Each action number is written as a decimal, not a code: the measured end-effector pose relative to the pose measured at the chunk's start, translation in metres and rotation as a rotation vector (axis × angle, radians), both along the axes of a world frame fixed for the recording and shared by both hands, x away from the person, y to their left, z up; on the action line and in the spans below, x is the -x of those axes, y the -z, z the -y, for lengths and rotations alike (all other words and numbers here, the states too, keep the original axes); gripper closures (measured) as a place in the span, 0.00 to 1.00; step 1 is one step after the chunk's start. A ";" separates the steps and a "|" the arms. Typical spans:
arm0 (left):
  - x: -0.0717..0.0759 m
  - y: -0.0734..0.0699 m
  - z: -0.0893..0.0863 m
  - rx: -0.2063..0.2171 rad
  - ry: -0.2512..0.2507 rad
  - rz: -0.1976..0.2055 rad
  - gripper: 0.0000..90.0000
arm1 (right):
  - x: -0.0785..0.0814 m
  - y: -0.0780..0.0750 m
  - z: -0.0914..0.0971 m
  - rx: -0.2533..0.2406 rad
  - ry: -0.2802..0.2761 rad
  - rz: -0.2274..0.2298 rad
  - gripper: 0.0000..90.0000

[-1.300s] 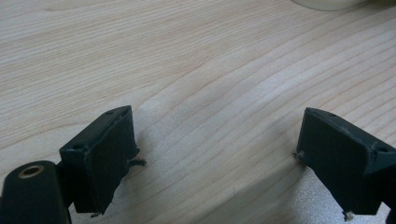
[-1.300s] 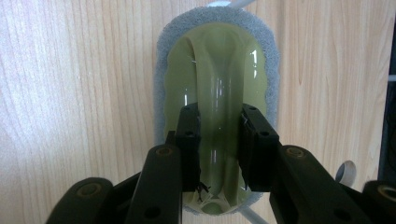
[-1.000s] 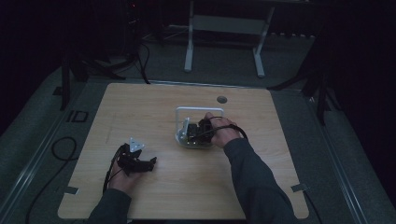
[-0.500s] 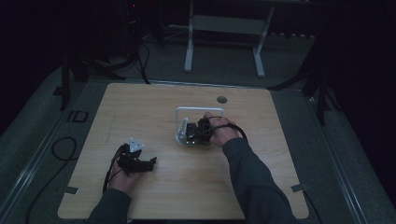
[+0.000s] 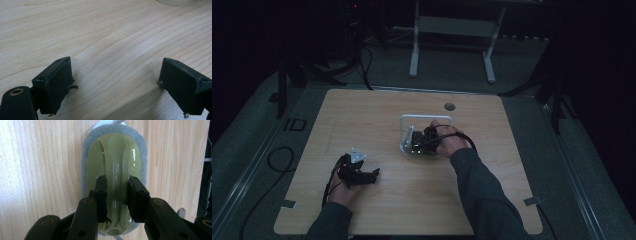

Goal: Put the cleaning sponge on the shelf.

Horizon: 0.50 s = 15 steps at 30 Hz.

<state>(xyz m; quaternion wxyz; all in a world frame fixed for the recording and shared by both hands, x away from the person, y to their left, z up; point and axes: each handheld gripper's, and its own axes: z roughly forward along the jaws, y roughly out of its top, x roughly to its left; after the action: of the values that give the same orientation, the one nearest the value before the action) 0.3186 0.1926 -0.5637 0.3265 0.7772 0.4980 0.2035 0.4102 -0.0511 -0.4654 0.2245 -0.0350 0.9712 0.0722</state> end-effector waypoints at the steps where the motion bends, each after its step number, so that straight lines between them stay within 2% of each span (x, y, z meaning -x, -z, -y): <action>1: 0.000 0.000 0.000 0.000 0.000 0.000 0.13 | 0.000 0.000 0.000 -0.001 0.001 0.000 0.79; 6: 0.000 0.000 0.000 0.000 -0.001 0.000 0.13 | 0.000 0.001 0.000 0.003 0.006 0.010 0.79; 9: 0.000 0.000 0.000 -0.001 0.001 0.000 0.13 | -0.001 0.004 -0.001 0.009 0.006 0.041 0.79; 15: 0.000 0.000 0.000 -0.001 0.000 0.000 0.13 | -0.001 0.006 -0.001 0.016 0.006 0.076 0.79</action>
<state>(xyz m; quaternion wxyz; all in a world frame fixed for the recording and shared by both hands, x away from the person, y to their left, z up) 0.3186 0.1927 -0.5636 0.3260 0.7775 0.4977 0.2036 0.4115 -0.0499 -0.4718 0.2610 -0.0366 0.9626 0.0625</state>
